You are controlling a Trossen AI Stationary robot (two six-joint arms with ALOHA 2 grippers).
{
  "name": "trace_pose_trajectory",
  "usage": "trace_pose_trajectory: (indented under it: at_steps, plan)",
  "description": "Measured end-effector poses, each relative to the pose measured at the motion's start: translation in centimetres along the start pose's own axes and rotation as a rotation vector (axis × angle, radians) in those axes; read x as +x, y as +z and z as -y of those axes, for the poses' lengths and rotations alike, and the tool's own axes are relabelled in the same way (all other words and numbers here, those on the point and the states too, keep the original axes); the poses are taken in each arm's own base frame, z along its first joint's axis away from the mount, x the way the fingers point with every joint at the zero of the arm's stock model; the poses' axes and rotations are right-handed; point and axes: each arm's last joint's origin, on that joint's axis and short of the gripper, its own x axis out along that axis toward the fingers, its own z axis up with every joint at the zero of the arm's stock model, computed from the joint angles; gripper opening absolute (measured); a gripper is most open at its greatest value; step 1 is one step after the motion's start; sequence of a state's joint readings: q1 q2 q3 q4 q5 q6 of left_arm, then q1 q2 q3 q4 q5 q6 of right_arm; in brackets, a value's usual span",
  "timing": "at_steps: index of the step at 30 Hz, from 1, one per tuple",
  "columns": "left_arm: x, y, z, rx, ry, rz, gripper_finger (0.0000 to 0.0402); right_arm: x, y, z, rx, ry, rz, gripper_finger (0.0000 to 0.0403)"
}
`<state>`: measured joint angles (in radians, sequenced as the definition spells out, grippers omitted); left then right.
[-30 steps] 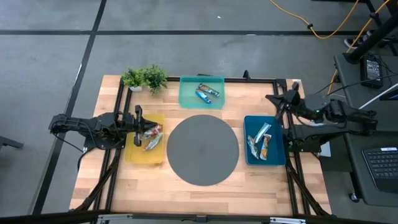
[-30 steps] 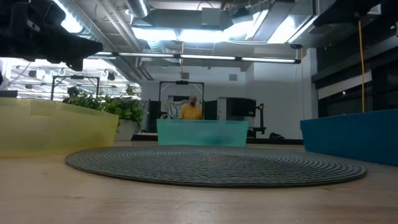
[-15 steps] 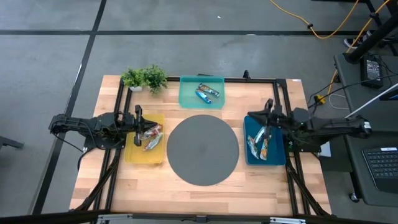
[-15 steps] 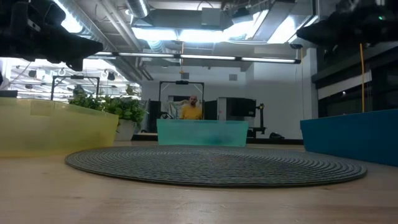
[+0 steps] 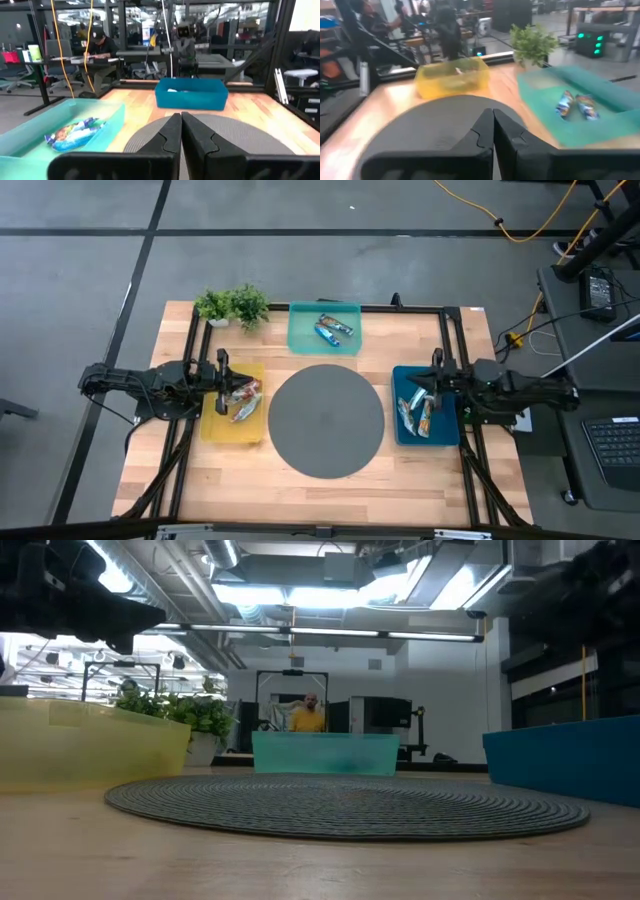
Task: Pick and place Granola Bars by type
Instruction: Return to Home Position
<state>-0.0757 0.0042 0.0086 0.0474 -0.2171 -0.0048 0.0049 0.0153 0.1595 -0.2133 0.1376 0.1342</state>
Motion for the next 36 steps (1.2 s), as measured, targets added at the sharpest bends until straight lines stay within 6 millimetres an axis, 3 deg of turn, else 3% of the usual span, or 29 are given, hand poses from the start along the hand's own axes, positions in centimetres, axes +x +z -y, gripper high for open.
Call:
trace_pose_trajectory:
  at_steps: [5, 11, 20, 28, 36]
  plan:
    - [0.0, 0.0, 0.0, 0.000, -0.003, 0.000, 0.0002, 0.8, -2.4, 0.1, -0.014, 0.023, -0.028, 0.0005]
    - [0.1, 0.0, 0.0, 0.001, -0.002, -0.005, 0.0006, 1.6, -3.1, -0.1, -0.024, 0.110, 0.035, 0.0010]
    - [0.1, -0.1, 0.0, 0.002, -0.002, -0.009, 0.0003, 1.9, -3.3, -0.1, -0.120, 0.114, 0.006, 0.0015]
    - [0.1, -0.1, 0.0, 0.002, -0.002, -0.009, 0.0003, 2.0, -3.5, -0.1, 0.020, 0.110, -0.020, 0.0015]
    - [0.1, -0.1, 0.0, 0.002, -0.002, -0.009, 0.0005, 2.0, -3.5, -0.1, 0.016, 0.110, -0.020, 0.0025]
